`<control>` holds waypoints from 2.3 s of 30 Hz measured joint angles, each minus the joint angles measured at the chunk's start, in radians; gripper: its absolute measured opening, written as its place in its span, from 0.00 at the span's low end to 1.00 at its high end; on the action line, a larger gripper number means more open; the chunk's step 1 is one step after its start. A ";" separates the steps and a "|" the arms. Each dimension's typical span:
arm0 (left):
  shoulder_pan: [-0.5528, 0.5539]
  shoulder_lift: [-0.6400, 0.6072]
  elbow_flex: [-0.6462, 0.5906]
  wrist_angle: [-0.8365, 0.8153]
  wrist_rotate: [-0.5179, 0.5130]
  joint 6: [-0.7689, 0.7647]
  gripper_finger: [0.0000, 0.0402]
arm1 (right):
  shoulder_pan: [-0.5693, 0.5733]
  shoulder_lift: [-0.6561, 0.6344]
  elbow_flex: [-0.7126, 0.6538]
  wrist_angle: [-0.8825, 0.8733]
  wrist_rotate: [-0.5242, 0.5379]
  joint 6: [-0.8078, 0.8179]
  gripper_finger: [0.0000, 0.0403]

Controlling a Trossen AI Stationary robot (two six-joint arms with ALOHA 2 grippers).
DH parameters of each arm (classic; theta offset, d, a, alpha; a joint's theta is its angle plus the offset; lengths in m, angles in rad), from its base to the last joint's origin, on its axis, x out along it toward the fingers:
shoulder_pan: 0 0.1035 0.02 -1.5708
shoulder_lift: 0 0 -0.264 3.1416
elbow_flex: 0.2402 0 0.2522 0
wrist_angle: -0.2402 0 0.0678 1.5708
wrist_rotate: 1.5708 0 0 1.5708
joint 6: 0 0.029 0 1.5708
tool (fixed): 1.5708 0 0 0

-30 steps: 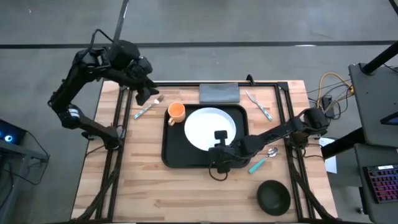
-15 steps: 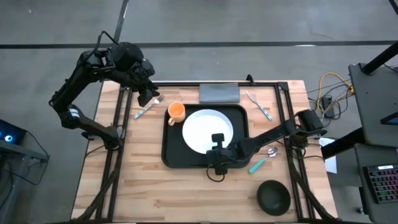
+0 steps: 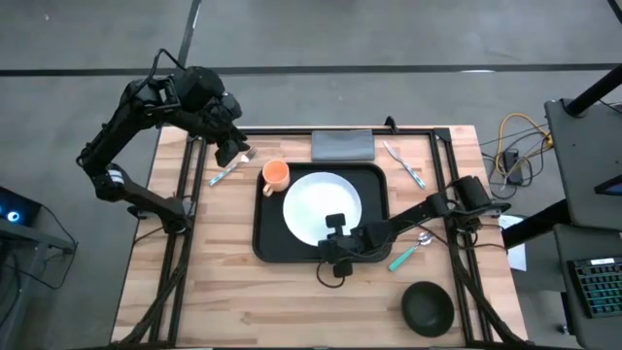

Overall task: Set up tray
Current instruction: Put the white plate to the right of the orange mug on the black serving tray, then put the black bowl on top of the white plate on the black serving tray

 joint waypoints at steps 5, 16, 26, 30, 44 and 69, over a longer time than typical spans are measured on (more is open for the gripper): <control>0.000 0.000 0.000 0.000 0.000 -0.004 0.34 | 0.000 -0.004 0.016 -0.010 -0.014 -0.008 0.02; 0.000 0.000 0.000 0.000 0.000 -0.005 0.34 | 0.000 -0.002 0.012 0.002 -0.071 -0.018 0.03; 0.000 0.000 0.000 0.000 0.000 -0.005 0.34 | 0.000 -0.002 0.036 0.018 -0.089 -0.030 0.17; 0.000 0.000 -0.010 0.001 0.000 -0.009 0.34 | 0.000 -0.002 0.059 0.016 -0.085 -0.037 0.20; 0.000 0.000 -0.104 0.004 0.000 -0.008 0.34 | 0.002 -0.002 0.211 -0.126 -0.091 -0.059 0.25; 0.000 -0.035 -0.169 0.115 0.000 0.008 0.34 | 0.470 -0.342 0.256 -0.806 -0.091 1.212 0.36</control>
